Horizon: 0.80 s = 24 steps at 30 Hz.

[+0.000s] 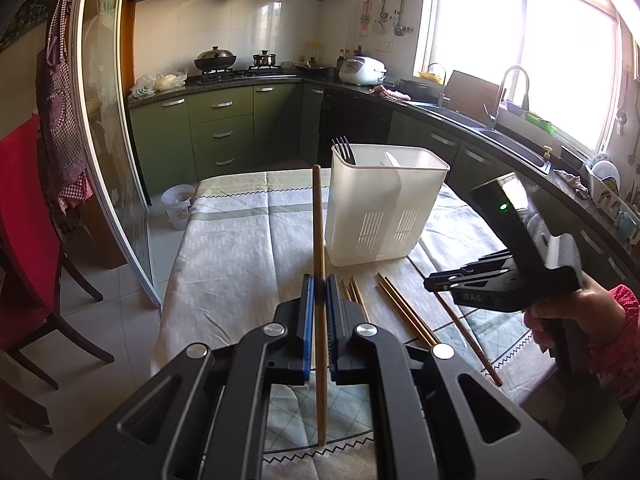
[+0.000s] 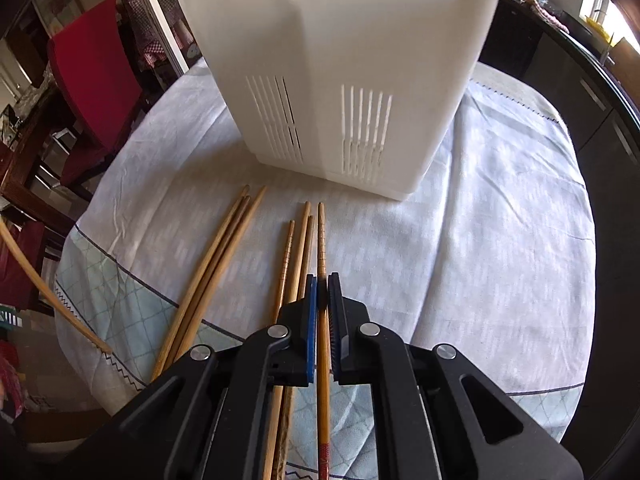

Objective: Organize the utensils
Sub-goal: 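Drop the chopstick into the holder with the left tool while the right tool lifts its chopstick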

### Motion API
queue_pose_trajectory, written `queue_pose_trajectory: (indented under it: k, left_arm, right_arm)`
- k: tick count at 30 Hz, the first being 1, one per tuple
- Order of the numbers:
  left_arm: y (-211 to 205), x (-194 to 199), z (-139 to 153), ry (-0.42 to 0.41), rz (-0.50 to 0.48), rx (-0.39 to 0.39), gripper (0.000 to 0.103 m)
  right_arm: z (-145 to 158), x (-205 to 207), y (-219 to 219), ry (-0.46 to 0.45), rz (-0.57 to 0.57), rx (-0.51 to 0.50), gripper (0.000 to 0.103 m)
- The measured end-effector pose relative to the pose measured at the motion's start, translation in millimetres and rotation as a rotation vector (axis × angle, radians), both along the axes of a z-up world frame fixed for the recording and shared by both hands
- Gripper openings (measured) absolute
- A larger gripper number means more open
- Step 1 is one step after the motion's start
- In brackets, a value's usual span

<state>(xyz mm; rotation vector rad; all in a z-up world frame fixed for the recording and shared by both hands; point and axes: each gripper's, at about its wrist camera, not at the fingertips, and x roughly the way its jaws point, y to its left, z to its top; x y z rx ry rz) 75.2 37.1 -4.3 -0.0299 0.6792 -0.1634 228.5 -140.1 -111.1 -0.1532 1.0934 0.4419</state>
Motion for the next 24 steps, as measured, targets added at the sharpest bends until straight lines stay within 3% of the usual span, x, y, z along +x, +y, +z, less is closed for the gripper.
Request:
queue_pose_trajectory:
  k: [9,18,24]
  left_arm:
    - [0.3,-3.0,8.4,-0.021,0.003,0.007,0.006]
    - [-8.5,-2.8,13.9,-0.019,-0.009,0.015,0.006]
    - [-17.4,-1.3,27.3,-0.034,-0.033,0.015,0.006]
  right_arm:
    - [69.3,-57.2,-51.9,-0.193,-0.024,0.117,0.006]
    - [106.8,-92.9,-93.9,-0.281,-0.034,0.190,0.006]
    - [122.5,-88.4,-105.6,-0.300,-0.044,0.232,0.006]
